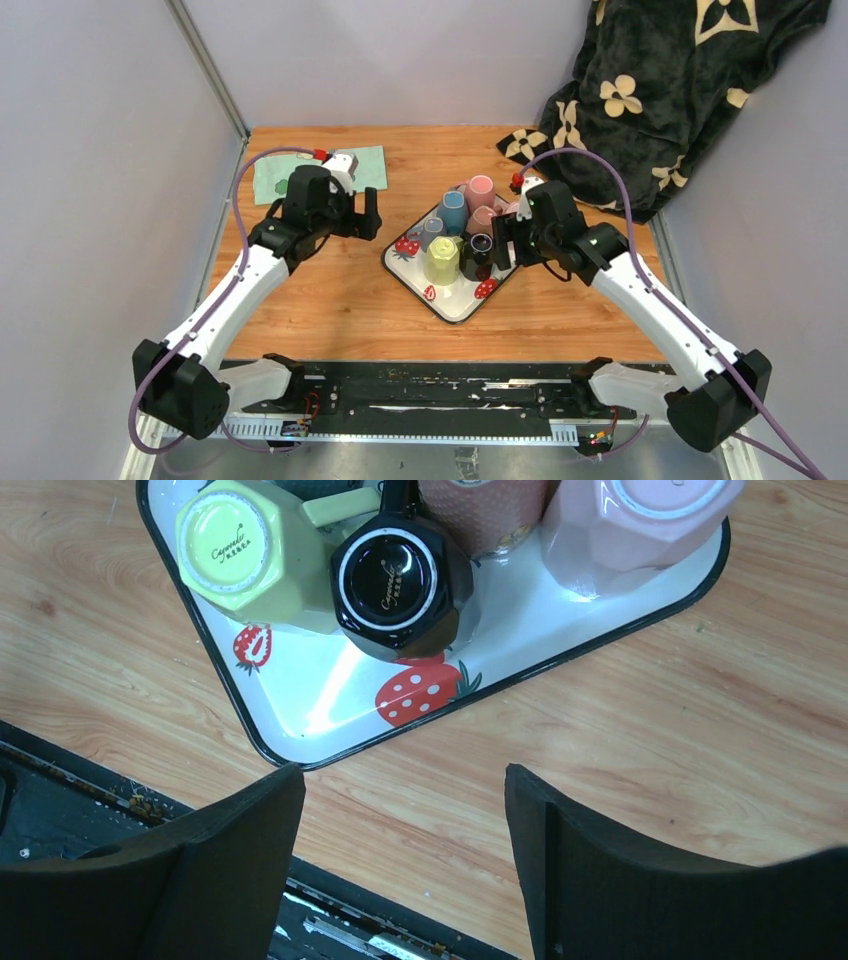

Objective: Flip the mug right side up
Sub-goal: Turn over the cup on the tray.

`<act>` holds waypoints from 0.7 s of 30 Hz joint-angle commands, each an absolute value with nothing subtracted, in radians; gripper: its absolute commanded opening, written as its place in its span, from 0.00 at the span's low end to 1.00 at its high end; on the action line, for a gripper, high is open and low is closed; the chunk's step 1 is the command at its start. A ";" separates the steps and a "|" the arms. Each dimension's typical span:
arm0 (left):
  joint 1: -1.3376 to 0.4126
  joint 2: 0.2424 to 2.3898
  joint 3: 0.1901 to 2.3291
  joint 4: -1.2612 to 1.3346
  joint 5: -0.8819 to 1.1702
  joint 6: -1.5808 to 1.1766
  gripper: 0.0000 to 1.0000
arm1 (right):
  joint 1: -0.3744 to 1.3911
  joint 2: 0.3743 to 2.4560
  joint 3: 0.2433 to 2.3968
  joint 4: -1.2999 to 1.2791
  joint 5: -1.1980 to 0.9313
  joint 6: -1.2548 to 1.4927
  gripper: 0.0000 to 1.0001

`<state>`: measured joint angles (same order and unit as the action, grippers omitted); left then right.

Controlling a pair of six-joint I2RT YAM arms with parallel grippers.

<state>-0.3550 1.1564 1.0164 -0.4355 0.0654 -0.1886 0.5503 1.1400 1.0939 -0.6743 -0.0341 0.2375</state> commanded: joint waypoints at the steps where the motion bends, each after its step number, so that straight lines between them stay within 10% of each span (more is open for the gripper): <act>1: -0.390 1.169 1.008 -0.320 0.029 -0.087 1.00 | 0.559 1.063 1.055 -0.683 -0.006 0.211 0.78; 9: -0.399 1.169 0.947 -0.040 0.253 0.269 1.00 | 0.559 0.959 0.971 -0.681 -0.001 0.201 0.81; 21: -0.397 1.370 1.151 -0.447 0.628 0.903 1.00 | 0.560 0.864 0.918 -0.695 0.061 0.229 0.83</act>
